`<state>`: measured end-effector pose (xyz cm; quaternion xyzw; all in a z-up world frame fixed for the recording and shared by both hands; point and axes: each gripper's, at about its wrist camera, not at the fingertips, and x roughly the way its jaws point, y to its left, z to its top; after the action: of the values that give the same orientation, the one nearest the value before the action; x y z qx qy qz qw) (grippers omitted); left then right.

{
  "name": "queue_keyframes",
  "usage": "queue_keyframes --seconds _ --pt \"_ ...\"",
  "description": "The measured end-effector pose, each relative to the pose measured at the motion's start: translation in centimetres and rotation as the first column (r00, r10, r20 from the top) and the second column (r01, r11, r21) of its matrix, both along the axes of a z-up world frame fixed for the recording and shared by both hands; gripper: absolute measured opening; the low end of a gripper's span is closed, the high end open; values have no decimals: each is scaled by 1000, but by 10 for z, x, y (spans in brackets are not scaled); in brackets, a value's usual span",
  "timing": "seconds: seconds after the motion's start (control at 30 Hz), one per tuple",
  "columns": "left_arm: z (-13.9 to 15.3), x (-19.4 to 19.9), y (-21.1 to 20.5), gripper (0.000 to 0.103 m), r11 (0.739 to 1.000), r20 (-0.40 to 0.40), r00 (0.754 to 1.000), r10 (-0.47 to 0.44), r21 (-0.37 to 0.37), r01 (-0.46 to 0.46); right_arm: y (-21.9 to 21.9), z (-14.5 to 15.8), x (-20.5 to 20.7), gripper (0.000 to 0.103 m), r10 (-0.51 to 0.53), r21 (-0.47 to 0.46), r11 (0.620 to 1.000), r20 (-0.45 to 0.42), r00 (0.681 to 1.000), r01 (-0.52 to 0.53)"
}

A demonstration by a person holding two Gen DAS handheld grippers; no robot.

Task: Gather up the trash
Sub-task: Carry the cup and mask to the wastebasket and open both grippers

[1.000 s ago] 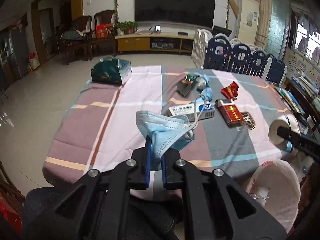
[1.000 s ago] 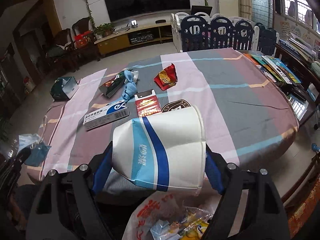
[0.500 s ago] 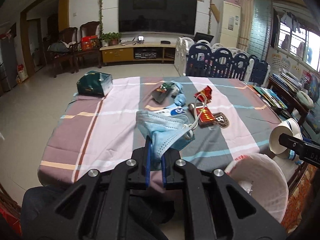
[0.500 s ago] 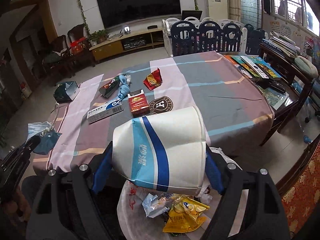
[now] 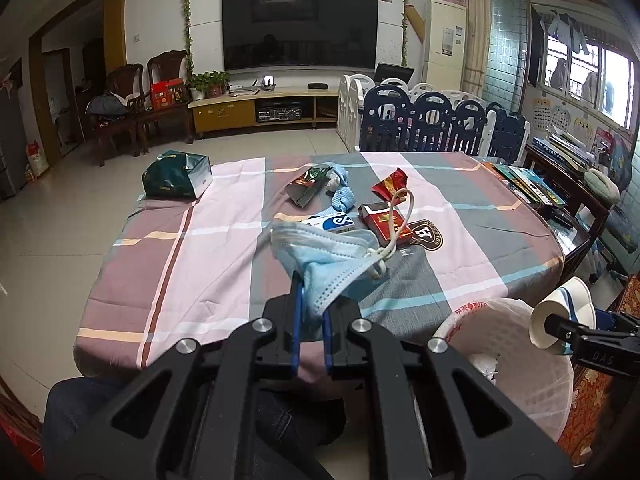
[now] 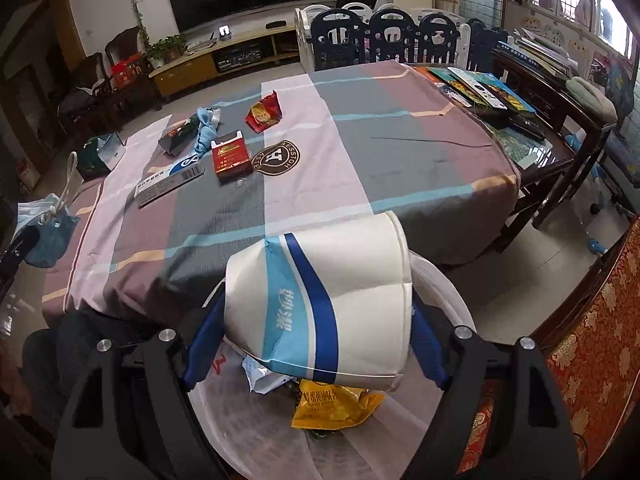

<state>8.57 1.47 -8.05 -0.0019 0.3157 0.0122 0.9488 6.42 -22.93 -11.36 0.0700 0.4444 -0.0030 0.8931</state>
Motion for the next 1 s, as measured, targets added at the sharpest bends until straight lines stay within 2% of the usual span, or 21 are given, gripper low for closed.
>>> queue_keyframes --seconds 0.3,0.4,0.53,0.6,0.7,0.8,0.87,0.93,1.0 --pt "1 -2 -4 10 1000 -3 1000 -13 3 13 0 -3 -3 80 6 -27 1000 -3 1000 -6" --pt "1 -2 -4 10 1000 -5 1000 -18 2 18 -6 -16 -1 80 -17 -6 1000 -65 998 17" --pt "0 -1 -5 10 1000 -8 1000 -25 3 25 -20 -41 2 81 -55 94 993 -178 983 73" --pt "-2 0 -6 10 999 -15 999 -33 1 33 -24 -48 2 82 -83 91 990 -213 974 104" --pt "-5 1 -10 9 999 -29 998 -51 -3 51 -32 -44 0 83 -134 79 985 -189 973 151" --pt "-11 4 -19 9 994 -56 992 -111 -19 110 -49 -28 -5 83 -209 114 968 -120 970 223" --pt "-18 7 -33 9 980 -88 977 -197 -27 195 -63 -16 -11 84 -274 132 951 -66 960 280" --pt "-26 8 -54 9 953 -124 945 -302 -24 302 -76 -5 -19 84 -342 143 929 -9 940 340" --pt "-40 6 -84 10 892 -179 876 -448 -25 451 -87 5 -25 84 -392 159 910 30 919 383"
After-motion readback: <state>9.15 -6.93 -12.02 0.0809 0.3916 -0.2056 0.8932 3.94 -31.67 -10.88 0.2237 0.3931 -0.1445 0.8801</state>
